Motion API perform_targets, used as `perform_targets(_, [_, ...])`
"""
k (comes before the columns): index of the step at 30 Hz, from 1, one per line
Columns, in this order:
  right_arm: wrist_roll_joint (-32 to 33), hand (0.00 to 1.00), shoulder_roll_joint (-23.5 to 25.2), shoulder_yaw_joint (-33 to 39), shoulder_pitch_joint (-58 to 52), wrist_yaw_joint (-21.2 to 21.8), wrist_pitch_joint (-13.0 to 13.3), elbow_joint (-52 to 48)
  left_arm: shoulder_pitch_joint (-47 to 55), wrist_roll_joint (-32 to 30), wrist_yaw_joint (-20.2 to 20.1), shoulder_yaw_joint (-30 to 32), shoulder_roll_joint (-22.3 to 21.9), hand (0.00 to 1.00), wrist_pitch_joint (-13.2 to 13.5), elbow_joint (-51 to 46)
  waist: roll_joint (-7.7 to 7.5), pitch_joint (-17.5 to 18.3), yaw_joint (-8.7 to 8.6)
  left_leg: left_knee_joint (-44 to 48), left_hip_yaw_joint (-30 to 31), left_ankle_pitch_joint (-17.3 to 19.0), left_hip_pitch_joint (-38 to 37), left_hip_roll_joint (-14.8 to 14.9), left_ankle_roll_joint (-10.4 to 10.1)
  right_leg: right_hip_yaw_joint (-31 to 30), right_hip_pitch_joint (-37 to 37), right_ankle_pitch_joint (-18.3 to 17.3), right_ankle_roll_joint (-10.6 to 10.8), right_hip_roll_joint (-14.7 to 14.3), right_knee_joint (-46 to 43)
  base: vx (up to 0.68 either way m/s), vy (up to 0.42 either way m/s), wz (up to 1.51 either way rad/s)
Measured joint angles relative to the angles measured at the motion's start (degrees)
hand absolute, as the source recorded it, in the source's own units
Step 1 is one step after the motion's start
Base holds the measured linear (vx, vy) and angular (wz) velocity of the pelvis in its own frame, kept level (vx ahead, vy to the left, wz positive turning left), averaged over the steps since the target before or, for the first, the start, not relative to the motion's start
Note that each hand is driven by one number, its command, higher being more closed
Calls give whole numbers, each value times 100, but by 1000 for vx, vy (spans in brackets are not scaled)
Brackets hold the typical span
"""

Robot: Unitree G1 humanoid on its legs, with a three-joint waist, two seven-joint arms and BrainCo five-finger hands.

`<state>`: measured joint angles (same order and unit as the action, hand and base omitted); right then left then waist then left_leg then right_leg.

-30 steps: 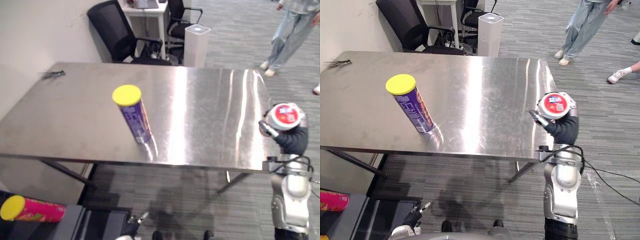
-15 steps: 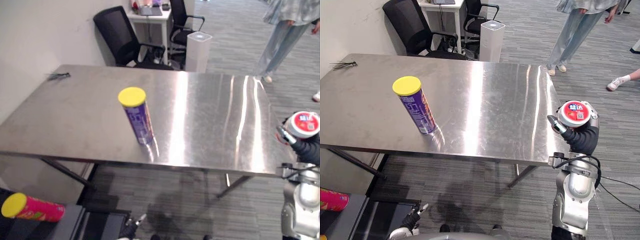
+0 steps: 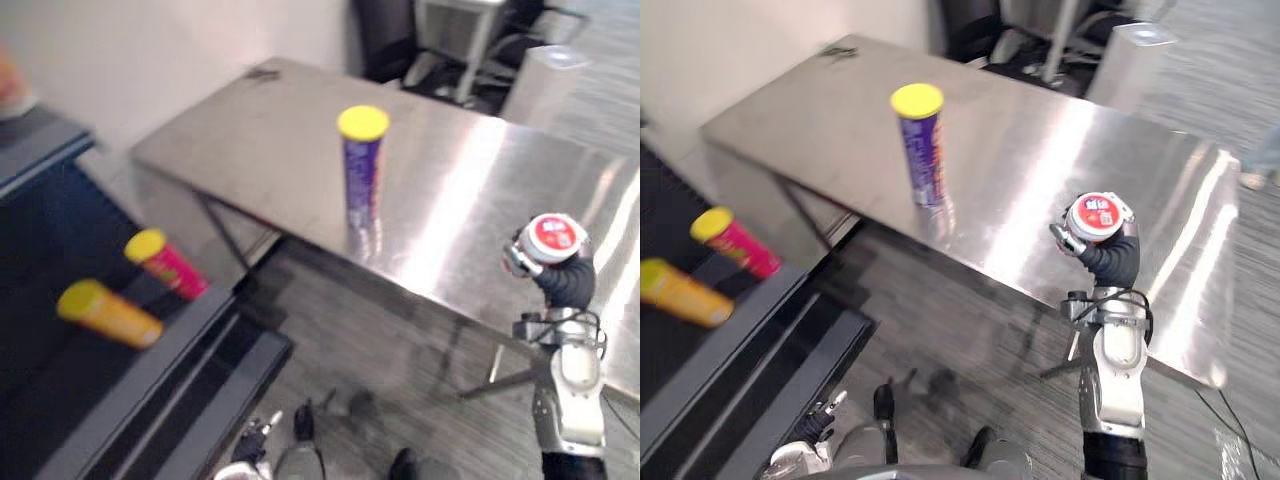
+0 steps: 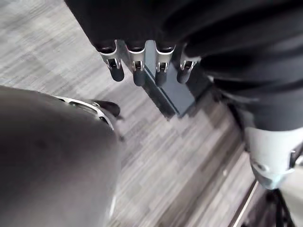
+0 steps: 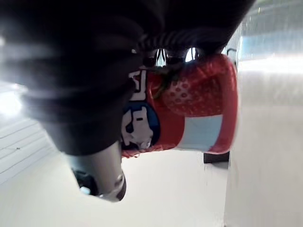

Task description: Put the gum and the chips on the shelf.

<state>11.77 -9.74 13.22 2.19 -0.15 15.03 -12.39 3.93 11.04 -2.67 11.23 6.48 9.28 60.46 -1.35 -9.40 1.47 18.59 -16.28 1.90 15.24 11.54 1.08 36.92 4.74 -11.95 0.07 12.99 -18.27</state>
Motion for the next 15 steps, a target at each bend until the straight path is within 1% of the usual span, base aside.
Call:
perform_targets(1, [0, 100, -34, 7, 1, -29, 1, 1, 33, -4, 0, -3, -4, 0, -1, 2, 3, -1, -5, 354, -111, 32, -22, 65, 41, 168, -45, -9, -14, 33, -11, -100, -70, 130])
perform_targets(2, [-3, 100, -82, 0, 3, -66, 3, -2, 82, 6, -3, 1, -8, 0, -2, 3, 50, 21, -14, 743, -314, 294, -177, 133, 43, 487, -138, -9, -13, 144, -16, -135, -2, 139])
perform_targets(3, [-6, 100, -100, 1, 11, -73, 4, -2, 96, 5, 0, 6, -12, 0, -3, 4, 51, 25, -7, 889, -483, 429, -368, 186, -11, 755, -153, 2, 5, 319, -67, -132, 31, 135])
perform_targets(4, [-7, 100, -104, 3, 10, -74, 3, 0, 104, 5, 0, 13, -19, 0, -4, 6, 51, 25, -9, 955, -546, 466, -459, 238, -43, 886, -155, 13, 22, 406, -105, -150, 91, 130])
perform_targets(5, [-46, 100, -102, 68, 5, -75, -1, 5, 134, 5, -3, 54, -46, 0, -2, 11, 83, 40, -4, 1090, -686, 486, -652, 438, -68, 1151, -177, 46, 79, 562, -178, -104, 158, 131])
perform_targets(6, [-52, 100, -105, 130, -34, -73, -5, 2, 204, 5, -11, 77, -85, 0, -3, 23, 174, 106, -16, 1098, -824, 446, -823, 654, -76, 1434, -206, 88, 150, 680, -250, -98, 190, 133])
perform_targets(7, [-52, 100, -109, 192, -46, -73, -5, 1, 227, 5, -13, 88, -114, 0, -3, 31, 250, 154, -27, 963, -812, 457, -865, 699, -117, 1565, -204, 107, 181, 744, -302, -97, 272, 137])
perform_targets(8, [-52, 100, -78, 305, -53, -82, -11, 24, 231, 6, -15, 165, -149, 0, -3, 50, 303, 205, -60, 662, -913, 534, -833, 501, -190, 1781, -204, 196, 312, 872, -298, -88, 295, 130])
perform_targets(9, [-57, 100, -53, 329, -81, -68, -35, 40, 283, 3, -8, 237, -135, 0, -4, 56, 236, 215, -51, 406, -977, 531, -779, 325, -194, 1952, -221, 317, 324, 947, -167, -86, 297, 123])
perform_targets(10, [-59, 100, -49, 327, -93, -51, -43, 36, 313, -5, -8, 266, -120, 0, -12, 65, 219, 225, -52, 292, -982, 531, -727, 255, -195, 2060, -238, 410, 314, 966, -95, -64, 272, 113])
perform_targets(11, [-61, 100, -44, 371, -128, -51, -49, 31, 351, -18, -5, 274, -82, 0, -66, 74, 205, 226, -66, 116, -1043, 530, -657, 167, -196, 2296, -309, 587, 328, 988, 20, -47, 269, 114])
perform_targets(12, [-64, 100, -25, 459, -146, -59, -64, 42, 374, -87, -5, 273, -44, 0, -93, 78, 195, 223, -113, -60, -1196, 530, -623, 88, -196, 2440, -386, 709, 348, 1022, 84, -37, 272, 115])
perform_targets(13, [-64, 100, -18, 492, -153, -61, -65, 55, 385, -113, -4, 273, -30, 0, -106, 85, 192, 222, -150, -146, -1249, 530, -623, 49, -196, 2461, -423, 760, 358, 1031, 108, -25, 271, 101])
perform_targets(15, [-65, 100, 26, 552, -173, -68, -66, 112, 411, -147, -5, 275, 0, 0, -108, 108, 140, 213, -152, -353, -1269, 530, -643, -44, -196, 2509, -493, 903, 343, 1080, 111, -16, 217, 56])
